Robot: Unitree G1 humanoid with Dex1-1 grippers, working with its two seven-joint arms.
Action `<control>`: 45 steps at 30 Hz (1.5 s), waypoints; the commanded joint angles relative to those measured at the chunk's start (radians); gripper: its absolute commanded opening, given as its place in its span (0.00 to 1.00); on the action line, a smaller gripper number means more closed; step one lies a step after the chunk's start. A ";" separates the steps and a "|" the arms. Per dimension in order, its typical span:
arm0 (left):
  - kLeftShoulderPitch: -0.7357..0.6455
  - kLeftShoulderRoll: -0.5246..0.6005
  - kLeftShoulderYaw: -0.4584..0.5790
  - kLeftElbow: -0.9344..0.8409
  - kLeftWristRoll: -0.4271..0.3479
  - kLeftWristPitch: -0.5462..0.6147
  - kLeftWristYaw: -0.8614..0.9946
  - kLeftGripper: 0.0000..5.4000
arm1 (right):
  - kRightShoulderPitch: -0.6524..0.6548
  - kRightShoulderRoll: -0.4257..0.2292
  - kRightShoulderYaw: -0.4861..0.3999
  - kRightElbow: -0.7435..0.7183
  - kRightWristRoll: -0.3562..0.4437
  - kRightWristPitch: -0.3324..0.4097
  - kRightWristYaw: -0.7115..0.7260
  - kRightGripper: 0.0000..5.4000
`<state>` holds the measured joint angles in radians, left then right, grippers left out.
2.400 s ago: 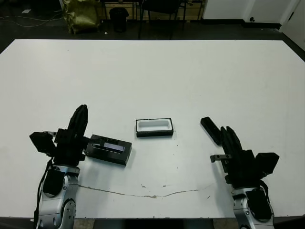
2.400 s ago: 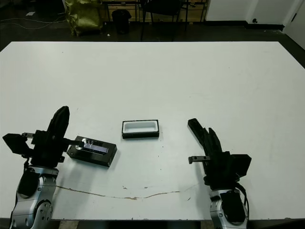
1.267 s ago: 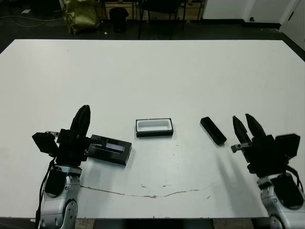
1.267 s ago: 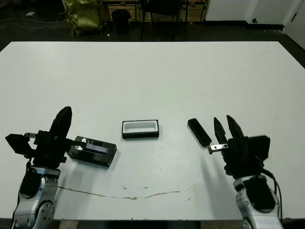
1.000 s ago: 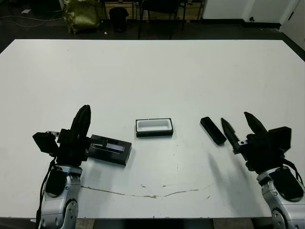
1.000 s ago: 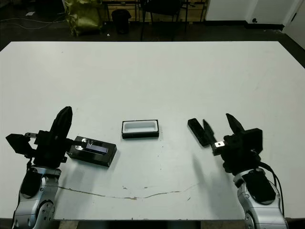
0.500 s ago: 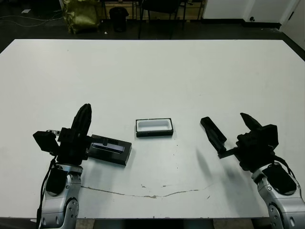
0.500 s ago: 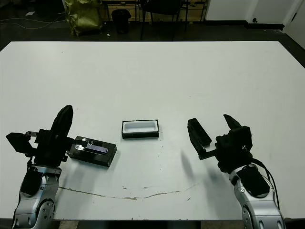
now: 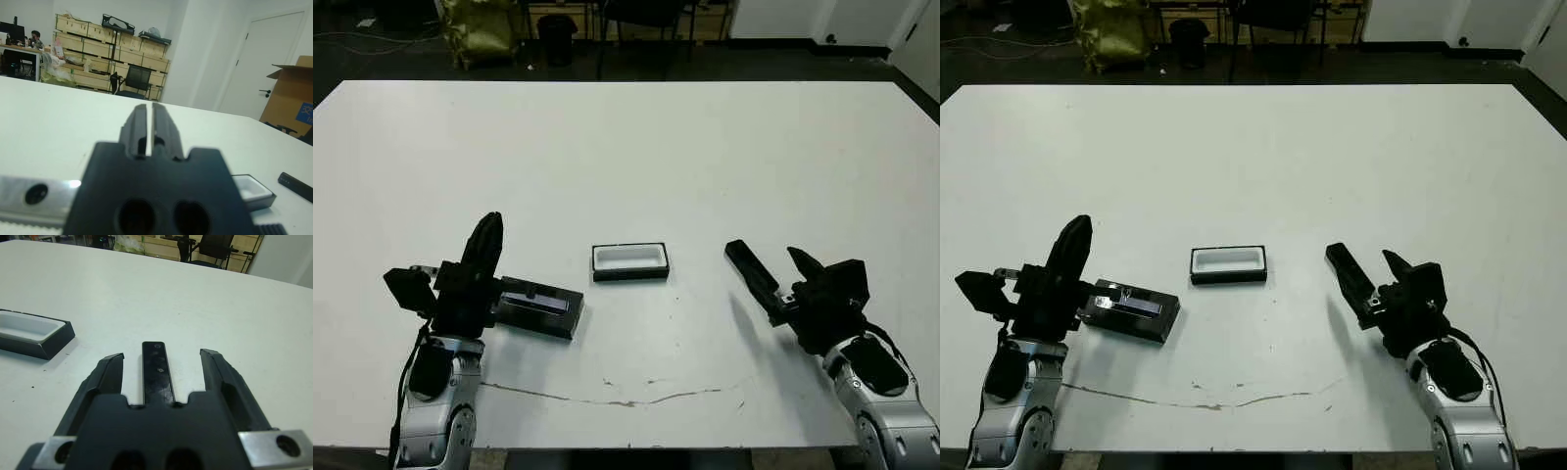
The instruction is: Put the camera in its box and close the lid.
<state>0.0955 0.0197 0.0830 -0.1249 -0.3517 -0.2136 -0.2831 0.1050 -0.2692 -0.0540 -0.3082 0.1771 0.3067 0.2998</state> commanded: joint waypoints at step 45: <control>0.014 -0.005 0.001 0.014 0.018 0.000 0.001 0.00 | -0.125 -0.126 0.162 0.355 -0.095 0.073 0.174 0.19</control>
<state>0.0967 0.0130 0.0827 -0.1192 -0.3421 -0.2224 -0.2906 -0.0975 -0.3861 0.0819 -0.0095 0.1088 0.3306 0.4670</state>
